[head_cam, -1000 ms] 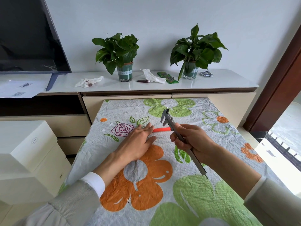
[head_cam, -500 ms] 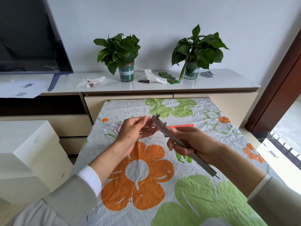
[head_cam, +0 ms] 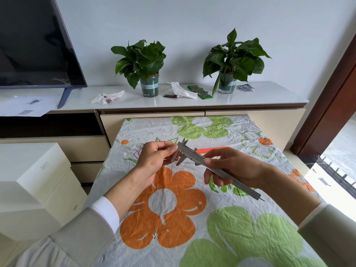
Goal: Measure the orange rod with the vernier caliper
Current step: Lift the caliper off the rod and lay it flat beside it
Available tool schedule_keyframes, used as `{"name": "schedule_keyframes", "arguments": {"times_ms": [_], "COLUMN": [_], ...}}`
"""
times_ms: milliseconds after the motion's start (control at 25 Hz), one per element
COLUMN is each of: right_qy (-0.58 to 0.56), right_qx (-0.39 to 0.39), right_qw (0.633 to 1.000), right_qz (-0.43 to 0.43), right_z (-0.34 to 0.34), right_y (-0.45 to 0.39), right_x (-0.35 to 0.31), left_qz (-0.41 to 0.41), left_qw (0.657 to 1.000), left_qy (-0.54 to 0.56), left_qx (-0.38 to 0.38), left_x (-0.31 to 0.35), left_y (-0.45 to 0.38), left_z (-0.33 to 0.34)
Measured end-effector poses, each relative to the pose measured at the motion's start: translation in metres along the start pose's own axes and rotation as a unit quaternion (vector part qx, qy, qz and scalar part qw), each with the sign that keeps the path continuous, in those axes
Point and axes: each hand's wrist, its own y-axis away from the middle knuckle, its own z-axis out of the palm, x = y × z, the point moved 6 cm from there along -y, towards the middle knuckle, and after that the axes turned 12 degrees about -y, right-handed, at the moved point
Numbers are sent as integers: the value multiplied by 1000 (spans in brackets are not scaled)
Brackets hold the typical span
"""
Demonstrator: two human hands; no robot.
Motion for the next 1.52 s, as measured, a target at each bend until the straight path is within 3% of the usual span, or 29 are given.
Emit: {"name": "schedule_keyframes", "arguments": {"times_ms": [160, 440, 760, 1520], "right_qy": [184, 418, 450, 425], "right_qx": [66, 183, 250, 255], "right_qw": [981, 879, 837, 851], "right_qz": [-18, -137, -184, -177], "right_z": [-21, -32, -32, -36], "right_y": [2, 3, 5, 3], "right_x": [-8, -22, -25, -18], "left_qz": [-6, -15, -13, 13], "left_qw": [999, 997, 996, 994], "left_qy": [-35, -69, -75, -102], "left_qx": [22, 38, 39, 34], "left_x": [-4, -9, -9, -3], "left_y": [0, 2, 5, 10], "left_z": [-3, -6, -7, -7]}}
